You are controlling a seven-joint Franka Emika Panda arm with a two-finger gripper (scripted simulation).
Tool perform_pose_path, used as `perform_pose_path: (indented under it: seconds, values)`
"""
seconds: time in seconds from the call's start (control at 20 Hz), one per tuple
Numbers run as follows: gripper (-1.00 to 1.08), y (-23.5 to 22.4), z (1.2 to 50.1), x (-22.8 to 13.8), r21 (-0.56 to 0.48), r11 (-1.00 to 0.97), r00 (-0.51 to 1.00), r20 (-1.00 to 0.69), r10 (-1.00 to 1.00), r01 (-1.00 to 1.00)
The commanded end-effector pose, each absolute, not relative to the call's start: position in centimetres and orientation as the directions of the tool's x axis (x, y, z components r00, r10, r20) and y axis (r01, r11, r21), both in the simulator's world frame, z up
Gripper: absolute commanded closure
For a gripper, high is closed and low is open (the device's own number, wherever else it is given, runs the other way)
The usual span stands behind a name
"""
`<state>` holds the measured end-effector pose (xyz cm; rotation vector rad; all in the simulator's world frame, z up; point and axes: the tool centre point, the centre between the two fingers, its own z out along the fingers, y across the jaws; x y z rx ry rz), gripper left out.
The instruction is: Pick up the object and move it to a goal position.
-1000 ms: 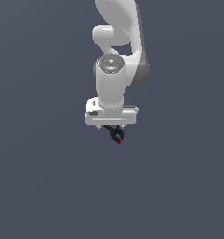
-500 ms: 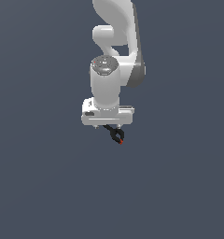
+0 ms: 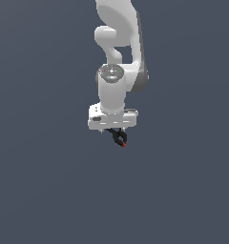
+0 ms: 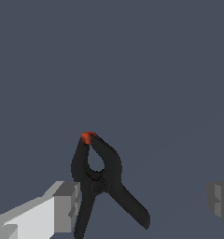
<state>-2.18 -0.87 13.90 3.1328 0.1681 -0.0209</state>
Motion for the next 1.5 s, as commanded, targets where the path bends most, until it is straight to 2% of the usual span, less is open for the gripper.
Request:
perform_pose_path:
  seconds: [0.0, 0.65, 1.1, 1.45]
  values:
    - [-0.92, -0.4, 12.6, -3.0, 0.004, -0.989, 0.989, -0.012, 0.148, 0.148]
    - [-0.92, 2.0, 7.3, -7.5, 0.001, -0.940, 0.940, -0.001, 0.341, 0.341]
    - [-0.92, 2.2, 6.7, -7.8, 0.000, -0.935, 0.935, -0.001, 0.354, 0.354]
    - [-0.92, 2.2, 4.1, -8.0, 0.000, -0.935, 0.935, -0.001, 0.356, 0.356]
